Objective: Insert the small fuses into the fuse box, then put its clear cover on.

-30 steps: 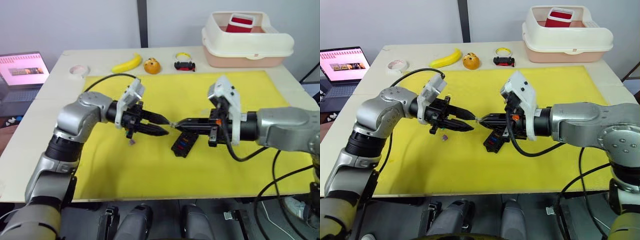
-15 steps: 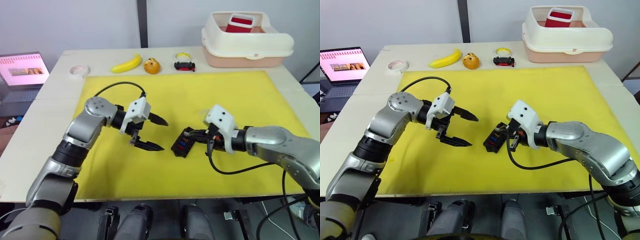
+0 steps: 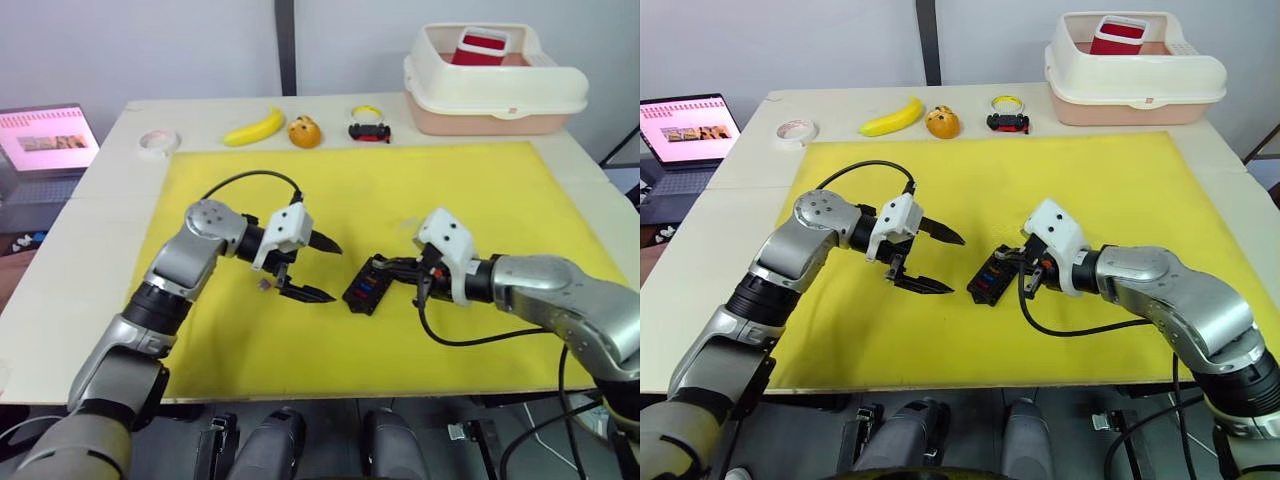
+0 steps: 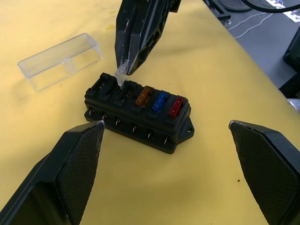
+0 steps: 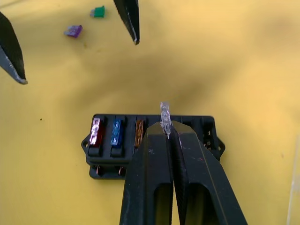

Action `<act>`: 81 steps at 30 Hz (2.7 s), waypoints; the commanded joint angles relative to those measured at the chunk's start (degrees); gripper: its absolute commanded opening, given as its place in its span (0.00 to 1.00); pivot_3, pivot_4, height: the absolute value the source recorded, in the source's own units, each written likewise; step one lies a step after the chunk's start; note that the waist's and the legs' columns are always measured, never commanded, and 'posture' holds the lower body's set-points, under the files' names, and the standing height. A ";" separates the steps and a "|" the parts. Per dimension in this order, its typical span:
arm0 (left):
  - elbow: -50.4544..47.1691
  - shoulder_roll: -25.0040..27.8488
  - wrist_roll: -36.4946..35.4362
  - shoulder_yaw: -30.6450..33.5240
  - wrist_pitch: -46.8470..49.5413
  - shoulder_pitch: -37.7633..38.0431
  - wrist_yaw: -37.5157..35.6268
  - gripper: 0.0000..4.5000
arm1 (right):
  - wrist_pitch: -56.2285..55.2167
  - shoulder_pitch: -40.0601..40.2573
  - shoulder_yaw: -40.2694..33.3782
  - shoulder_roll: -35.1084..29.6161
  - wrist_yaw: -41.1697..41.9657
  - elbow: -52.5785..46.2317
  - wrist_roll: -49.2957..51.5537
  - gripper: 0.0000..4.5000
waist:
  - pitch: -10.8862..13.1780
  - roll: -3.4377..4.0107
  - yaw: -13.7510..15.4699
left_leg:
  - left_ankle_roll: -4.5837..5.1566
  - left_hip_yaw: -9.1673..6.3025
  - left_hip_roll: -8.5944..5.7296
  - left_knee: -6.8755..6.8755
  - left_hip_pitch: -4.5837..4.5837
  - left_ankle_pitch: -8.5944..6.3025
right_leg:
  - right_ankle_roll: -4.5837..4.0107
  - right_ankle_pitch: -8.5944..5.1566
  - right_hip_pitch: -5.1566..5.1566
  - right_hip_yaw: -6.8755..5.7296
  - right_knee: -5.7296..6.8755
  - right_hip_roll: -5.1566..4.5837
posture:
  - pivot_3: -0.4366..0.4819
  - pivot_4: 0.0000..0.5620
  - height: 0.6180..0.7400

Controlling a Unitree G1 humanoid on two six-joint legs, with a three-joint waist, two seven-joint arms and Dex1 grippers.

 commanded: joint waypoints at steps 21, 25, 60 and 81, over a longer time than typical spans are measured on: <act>-1.66 0.53 0.54 0.12 -0.71 0.90 -0.38 0.99 | -0.40 1.34 -1.56 3.53 2.90 0.34 -6.27 0.00 | 0.00 0.00 0.03 | 0.00 0.00 -0.01 0.03 0.00 0.00 | 0.00 0.00 0.00 0.00 0.02 0.00 | 0.48 0.27 1.00; -1.94 0.54 0.64 0.08 -0.57 1.07 -0.44 0.99 | -0.96 1.58 -1.38 4.00 3.23 1.28 -7.43 0.00 | 0.00 0.00 0.02 | 0.00 0.00 -0.01 0.03 0.00 0.00 | 0.00 0.00 0.00 0.00 0.02 0.00 | 0.48 0.27 1.00; -2.82 0.77 1.17 0.01 -0.52 1.57 -0.60 0.99 | 0.93 0.11 -2.21 5.76 5.18 0.46 -8.56 0.00 | 0.00 0.00 0.01 | 0.00 0.00 -0.01 0.05 0.00 0.00 | 0.00 0.00 0.00 0.01 0.06 -0.01 | 0.48 0.27 1.00; -2.61 0.94 1.52 -0.08 -0.91 1.41 -0.74 0.99 | 0.15 1.48 -1.10 7.04 5.30 0.75 -10.42 0.00 | -0.01 0.01 -0.01 | -0.01 0.00 -0.01 0.05 0.00 0.00 | 0.00 0.00 0.00 0.00 0.07 0.00 | 0.48 0.27 1.00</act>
